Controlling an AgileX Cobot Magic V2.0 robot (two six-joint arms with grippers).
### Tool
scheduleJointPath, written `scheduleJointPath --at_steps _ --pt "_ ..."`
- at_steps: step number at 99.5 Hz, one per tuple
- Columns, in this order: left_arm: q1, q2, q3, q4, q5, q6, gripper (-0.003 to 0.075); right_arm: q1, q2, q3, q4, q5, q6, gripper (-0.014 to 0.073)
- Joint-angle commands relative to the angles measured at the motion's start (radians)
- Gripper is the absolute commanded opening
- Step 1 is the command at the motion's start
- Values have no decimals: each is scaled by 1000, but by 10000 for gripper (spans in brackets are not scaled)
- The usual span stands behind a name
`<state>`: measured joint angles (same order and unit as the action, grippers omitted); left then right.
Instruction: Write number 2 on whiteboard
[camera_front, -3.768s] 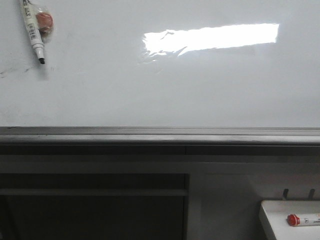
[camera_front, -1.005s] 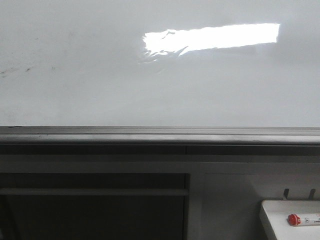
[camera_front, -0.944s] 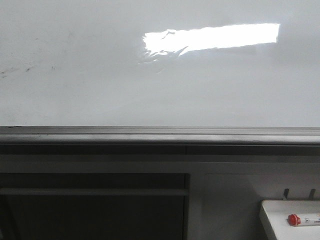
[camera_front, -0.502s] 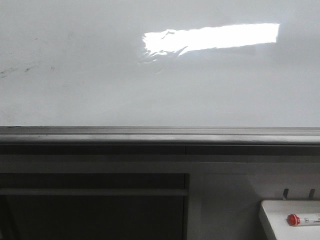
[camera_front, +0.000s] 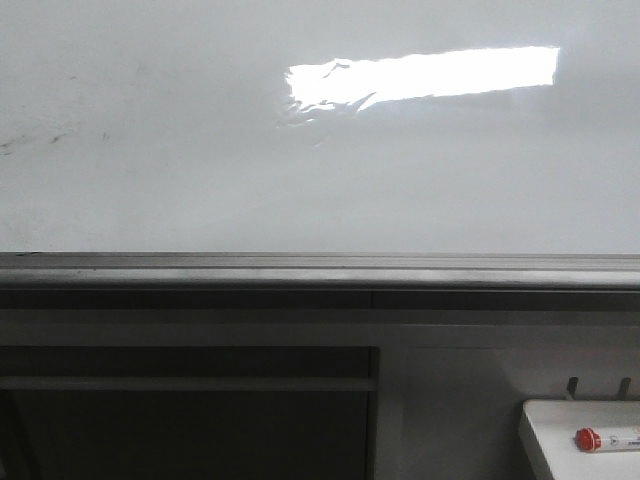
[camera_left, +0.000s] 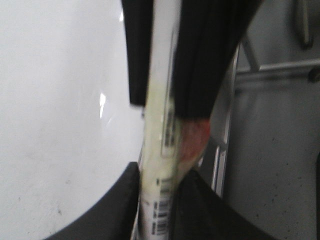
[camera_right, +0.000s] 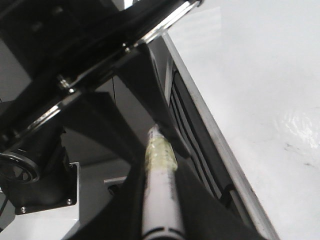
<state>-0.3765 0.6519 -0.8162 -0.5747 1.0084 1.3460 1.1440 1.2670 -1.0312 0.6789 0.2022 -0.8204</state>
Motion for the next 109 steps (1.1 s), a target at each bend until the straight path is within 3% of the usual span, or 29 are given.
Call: scheduleJointPath --at_steps 1,4,11,24,37,48,60,70,109 --pt "-12 1 -42 -149 -54 -32 382 -2 -21 -40 23 -85 1 -78" --pt "-12 1 -51 -166 -54 -49 455 -12 -21 -40 23 -92 1 -78" --pt "-12 -10 -75 -172 -52 -90 540 -38 -21 -40 23 -92 1 -78" --pt "-12 -65 -122 -138 -54 -148 538 -92 -21 -40 23 -89 1 -78" --pt "-12 -154 -146 -11 -109 -277 453 -148 -21 -40 21 -112 1 -78" --pt "-12 -233 -143 212 -172 -538 340 -209 -21 -40 21 -163 1 -78" --pt "-12 -311 -98 468 -202 -878 151 -275 -2 -44 21 -216 1 -78" --pt "-12 -371 -43 536 -204 -1000 -19 -324 32 -67 19 -195 1 -78" --pt "-12 -465 57 478 -208 -1002 -20 -376 170 -118 14 -138 1 -78"
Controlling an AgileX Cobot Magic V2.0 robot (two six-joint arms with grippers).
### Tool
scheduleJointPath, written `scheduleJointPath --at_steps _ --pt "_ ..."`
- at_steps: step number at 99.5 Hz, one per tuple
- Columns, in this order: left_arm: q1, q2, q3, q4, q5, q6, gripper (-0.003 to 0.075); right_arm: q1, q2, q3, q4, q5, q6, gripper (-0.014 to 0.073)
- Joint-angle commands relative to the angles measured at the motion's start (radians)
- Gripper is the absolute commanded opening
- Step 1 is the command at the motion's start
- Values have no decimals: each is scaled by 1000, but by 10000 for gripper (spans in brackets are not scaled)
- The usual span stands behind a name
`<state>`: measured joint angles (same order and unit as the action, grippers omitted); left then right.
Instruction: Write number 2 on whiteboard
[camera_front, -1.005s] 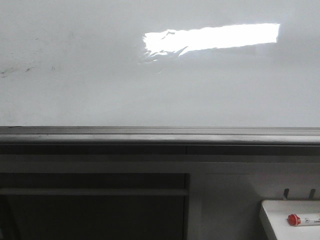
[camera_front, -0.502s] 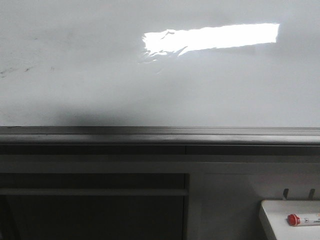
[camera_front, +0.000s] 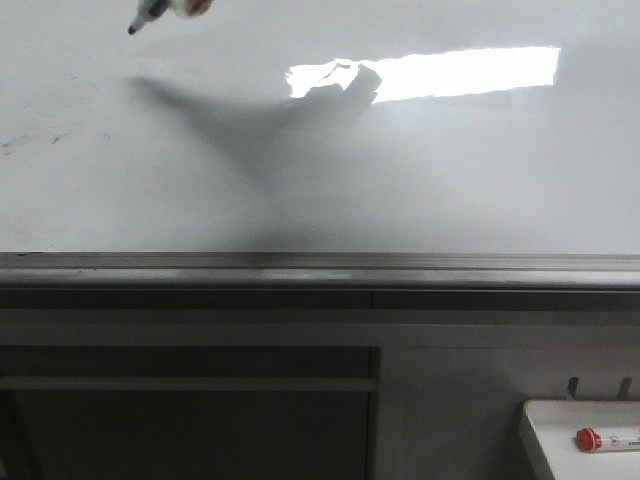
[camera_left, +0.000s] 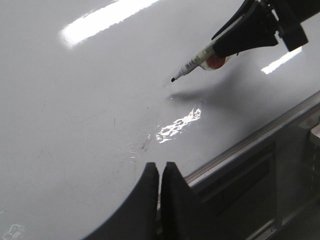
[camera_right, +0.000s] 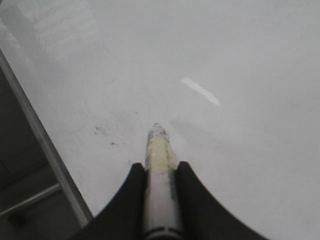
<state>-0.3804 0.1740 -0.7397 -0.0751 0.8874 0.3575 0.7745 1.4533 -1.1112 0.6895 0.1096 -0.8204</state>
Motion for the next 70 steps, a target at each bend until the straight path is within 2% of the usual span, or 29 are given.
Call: scheduleJointPath --at_steps 1,27,48,70 --pt "-8 11 -19 -21 -89 -13 -20 -7 -14 -38 4 -45 1 -78" --pt "-8 9 -19 -21 -90 -13 -20 -42 16 -38 4 -49 1 -78" --pt "-8 9 -19 -21 -90 -13 -20 -142 16 -38 4 -37 1 -78" --pt "-8 9 -19 -21 -90 -13 -20 -241 -25 -38 4 58 1 -62"
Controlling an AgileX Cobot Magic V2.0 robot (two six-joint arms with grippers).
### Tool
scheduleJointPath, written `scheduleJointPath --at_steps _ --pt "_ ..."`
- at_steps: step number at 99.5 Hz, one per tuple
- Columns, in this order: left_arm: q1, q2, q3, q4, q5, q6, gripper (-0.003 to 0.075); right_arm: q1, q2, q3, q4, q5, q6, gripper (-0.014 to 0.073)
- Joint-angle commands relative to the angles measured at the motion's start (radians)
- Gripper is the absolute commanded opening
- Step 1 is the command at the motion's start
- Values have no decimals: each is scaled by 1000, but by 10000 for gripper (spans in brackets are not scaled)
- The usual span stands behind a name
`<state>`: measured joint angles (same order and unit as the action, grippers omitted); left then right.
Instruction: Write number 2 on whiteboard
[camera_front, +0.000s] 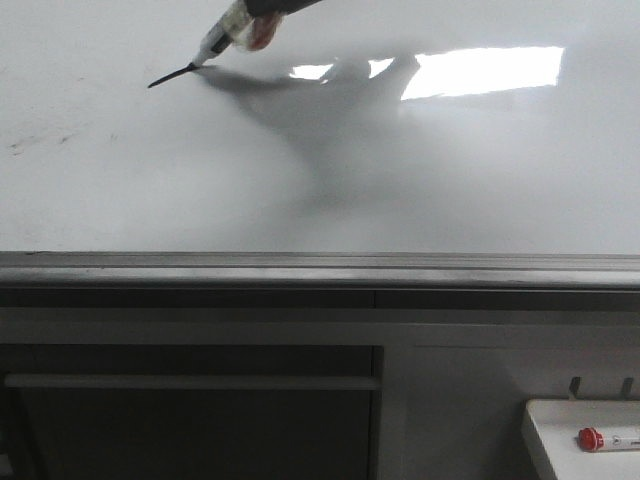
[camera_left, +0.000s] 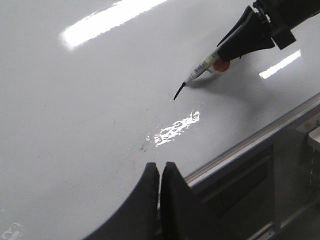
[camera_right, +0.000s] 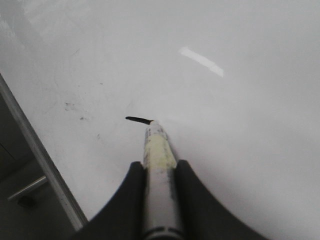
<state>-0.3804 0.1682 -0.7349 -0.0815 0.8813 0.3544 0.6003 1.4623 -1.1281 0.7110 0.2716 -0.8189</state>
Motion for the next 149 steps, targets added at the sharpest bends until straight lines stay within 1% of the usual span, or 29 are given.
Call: scheduleJointPath --at_steps 1,21,36,50,74,91,111,123,137,149 --pt "-8 15 -24 -15 -84 -10 -20 -71 -41 -21 -18 -96 0 -62" --pt "-8 15 -24 -15 -86 -10 -20 -90 -93 -15 -20 20 0 -60" --pt "-8 15 -24 -15 -87 -10 -20 -82 -104 35 0 49 22 -60" --pt "-8 15 -24 -15 -87 -10 -20 -48 -93 99 37 -5 36 -60" --pt "-8 15 -24 -15 -87 -10 -20 90 -5 114 82 -162 36 -60" --pt "-8 15 -24 -15 -87 -10 -20 132 81 79 96 -165 36 -60" --pt "-8 15 -24 -15 -87 -10 -20 128 91 68 98 -162 36 -60" --pt "-8 15 -24 -15 -87 -10 -20 109 68 68 93 -129 36 -60" --pt "-8 15 -24 -15 -88 -10 -20 50 21 72 77 -51 36 -60" --pt "-8 15 -24 -15 -88 -10 -20 -31 -41 109 70 -24 36 -60"
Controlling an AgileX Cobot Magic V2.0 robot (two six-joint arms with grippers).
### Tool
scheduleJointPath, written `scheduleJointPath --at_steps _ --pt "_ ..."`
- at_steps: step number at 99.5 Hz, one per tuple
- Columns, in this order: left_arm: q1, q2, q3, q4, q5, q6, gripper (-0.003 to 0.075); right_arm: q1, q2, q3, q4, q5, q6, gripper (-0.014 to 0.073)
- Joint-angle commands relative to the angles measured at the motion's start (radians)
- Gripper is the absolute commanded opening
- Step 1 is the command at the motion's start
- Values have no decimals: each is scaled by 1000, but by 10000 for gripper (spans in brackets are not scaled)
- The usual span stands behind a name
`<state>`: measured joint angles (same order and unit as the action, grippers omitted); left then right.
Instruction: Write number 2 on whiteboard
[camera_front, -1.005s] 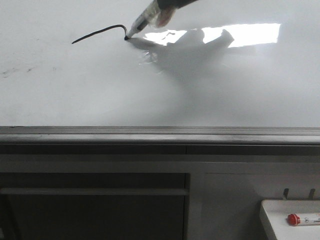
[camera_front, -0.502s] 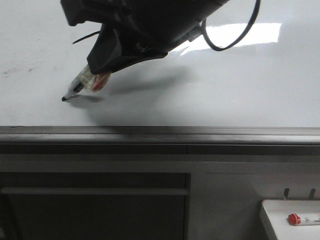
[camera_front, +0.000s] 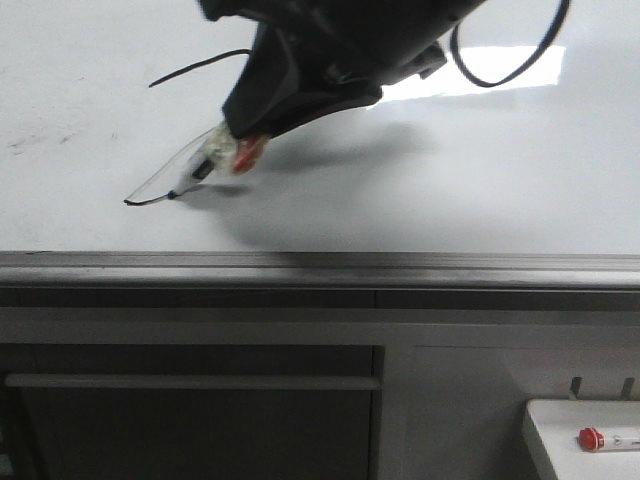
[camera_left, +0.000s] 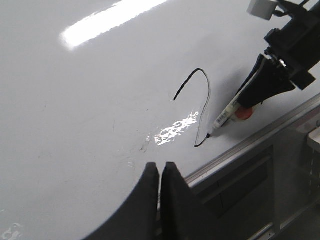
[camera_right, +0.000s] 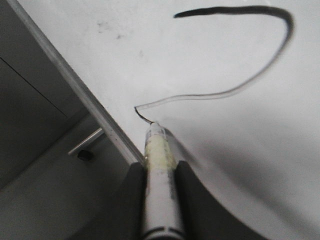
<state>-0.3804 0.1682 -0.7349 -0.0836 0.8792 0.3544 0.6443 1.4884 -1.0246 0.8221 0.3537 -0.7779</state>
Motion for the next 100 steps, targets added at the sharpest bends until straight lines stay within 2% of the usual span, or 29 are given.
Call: scheduleJointPath --at_steps 1,28,40,62,74,84,90,100 --pt "-8 15 -24 -13 -86 -10 -20 -80 -75 9 -41 -104 -5 -60" --pt "-8 15 -24 -13 -86 -10 -20 -308 -227 157 -63 -37 -5 -60" --pt "-8 15 -24 -13 -101 -10 -20 -346 -251 177 -63 -35 -5 -60" --pt "-8 15 -24 -13 -116 -10 -20 -346 -257 173 -60 3 -5 -60" --pt "-8 15 -24 -13 -110 -10 -20 -326 -301 112 -23 225 -19 -60" --pt "-8 15 -24 -33 -93 -10 -20 -244 -387 23 20 436 -60 -60" --pt "-8 15 -24 -69 -96 -10 -20 -183 -437 -18 24 446 -60 -60" --pt "-8 15 -24 -160 -106 -5 -18 -92 -512 -70 24 362 -65 -60"
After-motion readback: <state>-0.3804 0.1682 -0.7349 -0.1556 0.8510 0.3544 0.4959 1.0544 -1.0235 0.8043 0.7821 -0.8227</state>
